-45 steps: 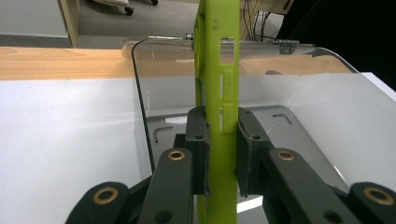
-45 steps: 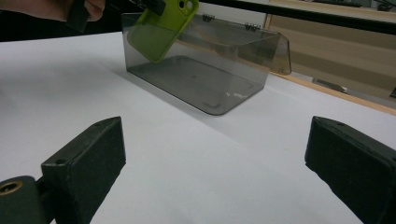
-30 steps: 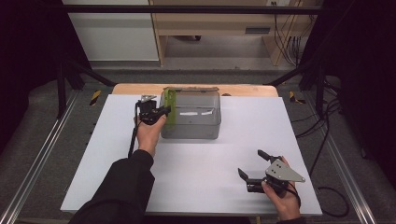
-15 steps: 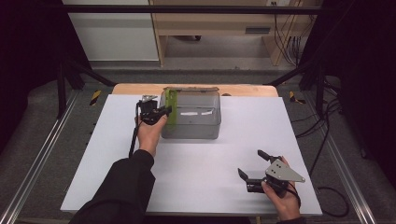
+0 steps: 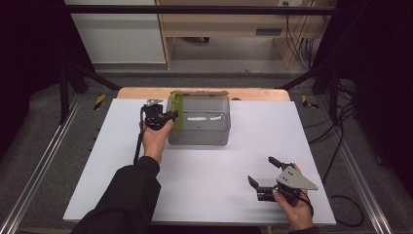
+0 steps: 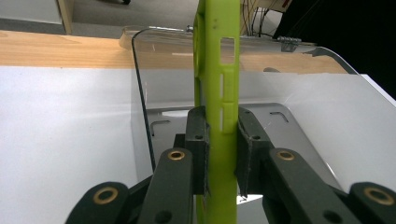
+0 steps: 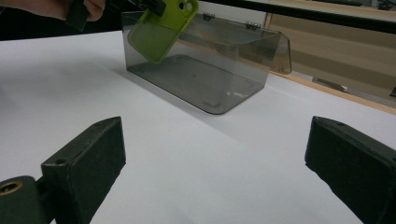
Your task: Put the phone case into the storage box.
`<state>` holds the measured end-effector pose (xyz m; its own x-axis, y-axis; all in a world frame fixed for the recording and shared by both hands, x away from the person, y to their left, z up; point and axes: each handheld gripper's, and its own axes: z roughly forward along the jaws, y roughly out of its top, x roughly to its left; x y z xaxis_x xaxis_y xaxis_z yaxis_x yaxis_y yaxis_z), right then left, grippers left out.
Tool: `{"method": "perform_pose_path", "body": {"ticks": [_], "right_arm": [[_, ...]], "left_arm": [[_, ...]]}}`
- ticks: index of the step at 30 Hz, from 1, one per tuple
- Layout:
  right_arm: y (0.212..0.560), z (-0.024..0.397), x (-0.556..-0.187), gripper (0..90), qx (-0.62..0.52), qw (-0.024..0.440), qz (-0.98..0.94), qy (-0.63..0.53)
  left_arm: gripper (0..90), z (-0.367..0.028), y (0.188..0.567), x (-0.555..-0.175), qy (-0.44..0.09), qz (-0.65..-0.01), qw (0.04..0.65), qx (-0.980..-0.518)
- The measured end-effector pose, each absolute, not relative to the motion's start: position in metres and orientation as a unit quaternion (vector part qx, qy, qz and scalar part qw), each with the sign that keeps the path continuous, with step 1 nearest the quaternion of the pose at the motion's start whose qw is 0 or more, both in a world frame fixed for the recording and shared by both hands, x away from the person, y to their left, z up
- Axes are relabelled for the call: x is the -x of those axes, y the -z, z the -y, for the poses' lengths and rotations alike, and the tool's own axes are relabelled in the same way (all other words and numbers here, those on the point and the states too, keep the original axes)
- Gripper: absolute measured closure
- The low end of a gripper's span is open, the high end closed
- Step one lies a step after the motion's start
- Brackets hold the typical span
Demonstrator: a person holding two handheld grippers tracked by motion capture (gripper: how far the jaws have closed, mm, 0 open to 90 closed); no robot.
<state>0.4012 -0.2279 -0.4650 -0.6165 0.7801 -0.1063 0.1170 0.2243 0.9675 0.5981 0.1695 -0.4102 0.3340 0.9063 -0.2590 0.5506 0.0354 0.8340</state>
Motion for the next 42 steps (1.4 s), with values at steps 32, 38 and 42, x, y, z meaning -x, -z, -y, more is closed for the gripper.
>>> {"method": "perform_pose_path", "body": {"ticks": [32, 38, 42], "right_arm": [[0.4656, 0.2276, -0.4015, 5.2, -0.314, 0.303, -0.721, -0.538], [0.4656, 0.2277, -0.4016, 5.2, -0.314, 0.304, -0.722, -0.537], [0.4656, 0.2277, -0.4015, 5.2, -0.314, 0.303, -0.721, -0.538]], "left_arm": [[77.3, -0.1711, 0.4113, -0.5984, -0.204, -0.546, 0.453, -0.675], [77.3, -0.1714, 0.4116, -0.5986, -0.205, -0.547, 0.451, -0.675], [77.3, -0.1708, 0.4121, -0.5989, -0.206, -0.550, 0.448, -0.674]]}}
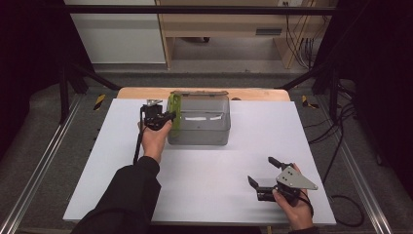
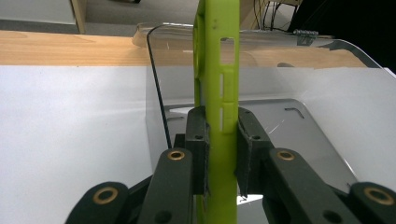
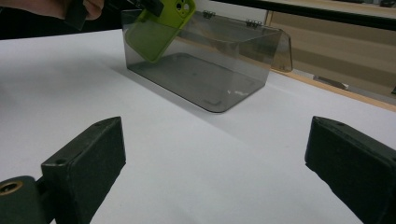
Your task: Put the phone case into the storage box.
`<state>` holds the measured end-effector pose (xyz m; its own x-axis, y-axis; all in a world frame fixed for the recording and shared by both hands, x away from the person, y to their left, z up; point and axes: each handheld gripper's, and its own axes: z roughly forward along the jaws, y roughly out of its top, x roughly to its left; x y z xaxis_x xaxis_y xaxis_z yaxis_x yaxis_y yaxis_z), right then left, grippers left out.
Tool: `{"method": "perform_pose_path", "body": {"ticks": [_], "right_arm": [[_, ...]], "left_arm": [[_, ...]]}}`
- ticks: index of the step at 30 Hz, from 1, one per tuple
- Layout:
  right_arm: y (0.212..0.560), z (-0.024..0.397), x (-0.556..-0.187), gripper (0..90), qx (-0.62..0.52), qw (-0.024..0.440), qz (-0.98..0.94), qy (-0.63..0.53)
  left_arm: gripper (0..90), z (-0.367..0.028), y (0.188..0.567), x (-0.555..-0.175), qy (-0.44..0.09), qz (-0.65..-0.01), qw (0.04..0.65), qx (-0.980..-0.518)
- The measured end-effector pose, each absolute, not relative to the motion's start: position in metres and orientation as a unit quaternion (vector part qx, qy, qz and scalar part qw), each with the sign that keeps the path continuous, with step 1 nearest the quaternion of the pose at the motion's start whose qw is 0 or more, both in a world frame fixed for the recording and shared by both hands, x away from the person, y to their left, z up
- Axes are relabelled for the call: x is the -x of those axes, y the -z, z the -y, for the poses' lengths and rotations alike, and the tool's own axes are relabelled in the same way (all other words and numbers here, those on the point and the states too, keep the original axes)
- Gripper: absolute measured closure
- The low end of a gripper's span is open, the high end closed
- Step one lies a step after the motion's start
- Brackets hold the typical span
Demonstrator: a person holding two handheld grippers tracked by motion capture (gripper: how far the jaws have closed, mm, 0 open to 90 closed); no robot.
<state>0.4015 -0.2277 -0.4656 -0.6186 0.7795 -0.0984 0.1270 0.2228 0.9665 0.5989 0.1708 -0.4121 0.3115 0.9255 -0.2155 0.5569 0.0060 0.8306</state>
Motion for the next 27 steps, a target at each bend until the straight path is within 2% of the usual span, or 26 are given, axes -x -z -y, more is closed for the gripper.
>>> {"method": "perform_pose_path", "body": {"ticks": [27], "right_arm": [[0.4659, 0.2278, -0.4020, 5.2, -0.317, 0.301, -0.722, -0.537]], "left_arm": [[76.8, -0.1672, 0.4146, -0.6019, -0.202, -0.564, 0.436, -0.672]]}}
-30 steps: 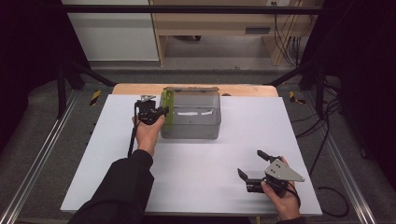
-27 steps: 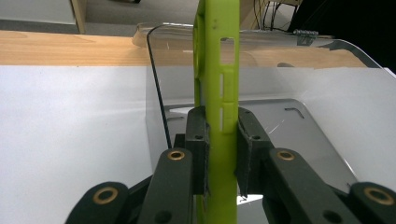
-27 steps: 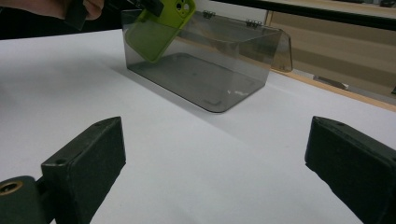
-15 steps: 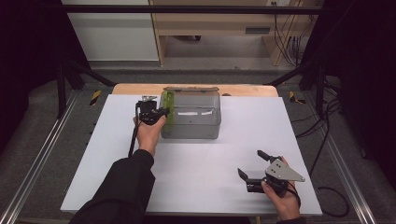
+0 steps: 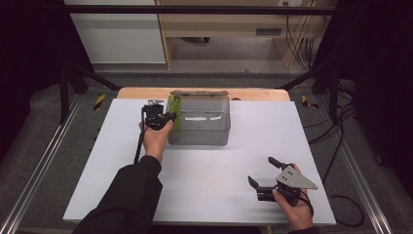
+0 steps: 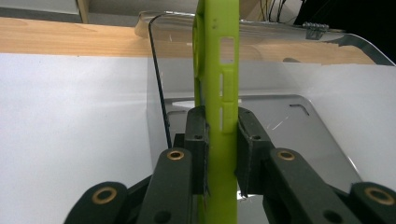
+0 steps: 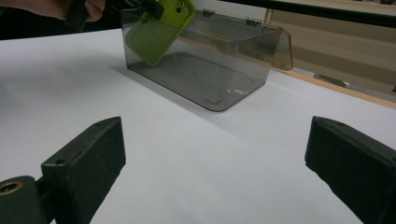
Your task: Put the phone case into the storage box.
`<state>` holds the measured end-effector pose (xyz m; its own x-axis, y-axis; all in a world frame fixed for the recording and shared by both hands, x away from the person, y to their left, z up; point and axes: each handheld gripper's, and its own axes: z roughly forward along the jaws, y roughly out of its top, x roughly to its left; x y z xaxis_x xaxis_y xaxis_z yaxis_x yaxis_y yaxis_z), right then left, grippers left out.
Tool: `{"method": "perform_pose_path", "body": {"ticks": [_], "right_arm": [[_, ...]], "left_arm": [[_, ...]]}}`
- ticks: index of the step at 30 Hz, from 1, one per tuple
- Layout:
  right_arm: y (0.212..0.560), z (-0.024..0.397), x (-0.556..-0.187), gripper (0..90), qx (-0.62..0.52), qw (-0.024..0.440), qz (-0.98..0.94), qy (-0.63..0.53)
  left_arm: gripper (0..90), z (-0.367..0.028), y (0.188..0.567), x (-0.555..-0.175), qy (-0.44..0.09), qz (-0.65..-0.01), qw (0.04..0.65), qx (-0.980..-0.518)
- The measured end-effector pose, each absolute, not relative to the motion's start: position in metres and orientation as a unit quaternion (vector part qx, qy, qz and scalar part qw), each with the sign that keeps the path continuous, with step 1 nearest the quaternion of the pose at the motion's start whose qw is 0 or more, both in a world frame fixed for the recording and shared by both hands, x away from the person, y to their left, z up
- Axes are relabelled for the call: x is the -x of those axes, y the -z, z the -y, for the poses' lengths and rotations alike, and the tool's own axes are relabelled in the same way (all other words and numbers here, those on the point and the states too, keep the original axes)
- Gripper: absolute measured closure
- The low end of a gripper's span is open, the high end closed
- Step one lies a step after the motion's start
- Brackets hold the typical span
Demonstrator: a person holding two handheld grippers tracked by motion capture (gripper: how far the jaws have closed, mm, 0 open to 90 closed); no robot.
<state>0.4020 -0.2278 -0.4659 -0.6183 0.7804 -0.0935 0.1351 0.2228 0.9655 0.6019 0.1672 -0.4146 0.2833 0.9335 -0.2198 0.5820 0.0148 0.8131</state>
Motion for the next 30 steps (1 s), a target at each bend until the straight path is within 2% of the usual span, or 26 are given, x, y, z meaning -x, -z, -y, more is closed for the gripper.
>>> {"method": "perform_pose_path", "body": {"ticks": [30], "right_arm": [[0.4664, 0.2276, -0.4023, 5.2, -0.319, 0.297, -0.724, -0.535]], "left_arm": [[72.3, -0.1622, 0.4161, -0.6014, -0.221, -0.558, 0.431, -0.673]]}}
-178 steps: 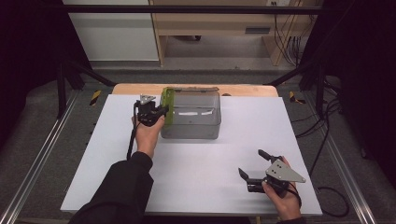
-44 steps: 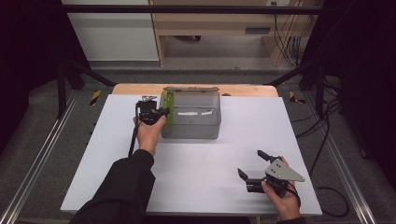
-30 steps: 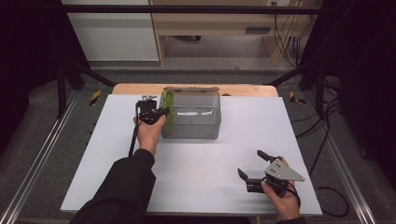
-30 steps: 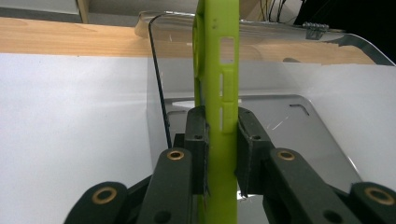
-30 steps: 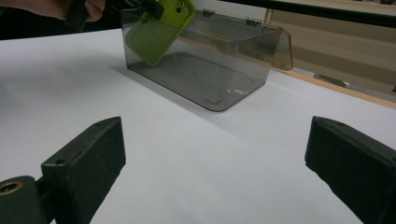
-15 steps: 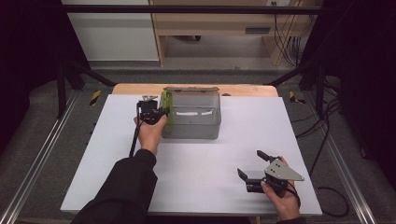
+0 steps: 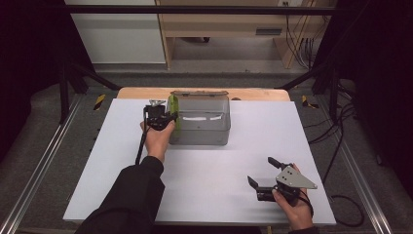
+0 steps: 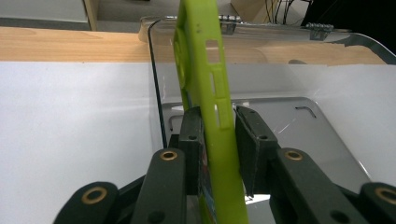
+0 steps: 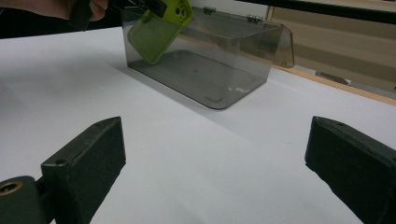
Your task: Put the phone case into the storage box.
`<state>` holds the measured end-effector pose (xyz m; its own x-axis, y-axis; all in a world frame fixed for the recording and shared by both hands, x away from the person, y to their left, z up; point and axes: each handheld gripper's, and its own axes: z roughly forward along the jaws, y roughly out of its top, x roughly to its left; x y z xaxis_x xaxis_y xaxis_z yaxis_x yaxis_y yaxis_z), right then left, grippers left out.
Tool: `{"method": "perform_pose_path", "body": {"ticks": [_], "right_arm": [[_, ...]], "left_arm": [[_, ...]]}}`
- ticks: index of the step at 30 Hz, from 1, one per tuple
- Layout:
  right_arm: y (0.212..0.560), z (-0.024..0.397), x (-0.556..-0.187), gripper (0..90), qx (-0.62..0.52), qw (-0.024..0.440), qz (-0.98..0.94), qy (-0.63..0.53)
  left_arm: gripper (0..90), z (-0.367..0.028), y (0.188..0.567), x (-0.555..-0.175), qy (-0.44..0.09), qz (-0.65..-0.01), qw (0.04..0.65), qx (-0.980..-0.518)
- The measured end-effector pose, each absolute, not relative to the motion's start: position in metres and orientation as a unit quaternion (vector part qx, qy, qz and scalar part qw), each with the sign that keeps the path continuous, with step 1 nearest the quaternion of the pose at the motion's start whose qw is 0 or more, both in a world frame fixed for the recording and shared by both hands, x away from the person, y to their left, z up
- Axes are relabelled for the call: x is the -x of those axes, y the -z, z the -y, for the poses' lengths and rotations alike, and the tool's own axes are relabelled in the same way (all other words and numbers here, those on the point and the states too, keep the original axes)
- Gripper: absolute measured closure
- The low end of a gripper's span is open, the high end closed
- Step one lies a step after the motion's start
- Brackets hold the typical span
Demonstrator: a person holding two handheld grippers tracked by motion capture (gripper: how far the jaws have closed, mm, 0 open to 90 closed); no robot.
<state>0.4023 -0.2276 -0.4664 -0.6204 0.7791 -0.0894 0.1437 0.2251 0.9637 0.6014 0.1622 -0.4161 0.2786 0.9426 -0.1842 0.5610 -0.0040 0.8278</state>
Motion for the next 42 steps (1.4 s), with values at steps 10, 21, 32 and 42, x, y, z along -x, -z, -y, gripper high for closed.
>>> {"method": "perform_pose_path", "body": {"ticks": [10, 21, 32, 42], "right_arm": [[0.4664, 0.2275, -0.4024, 5.2, -0.319, 0.297, -0.724, -0.535], [0.4664, 0.2274, -0.4024, 5.2, -0.319, 0.296, -0.724, -0.535], [0.4665, 0.2272, -0.4024, 5.2, -0.317, 0.296, -0.724, -0.536], [0.4666, 0.2272, -0.4025, 5.2, -0.317, 0.295, -0.724, -0.536]], "left_arm": [[71.2, -0.1608, 0.4162, -0.6011, -0.225, -0.559, 0.430, -0.672], [70.3, -0.1591, 0.4164, -0.6008, -0.230, -0.560, 0.429, -0.671], [67.1, -0.1565, 0.4160, -0.6003, -0.242, -0.559, 0.428, -0.668], [63.6, -0.1571, 0.4124, -0.5989, -0.253, -0.549, 0.440, -0.664]]}}
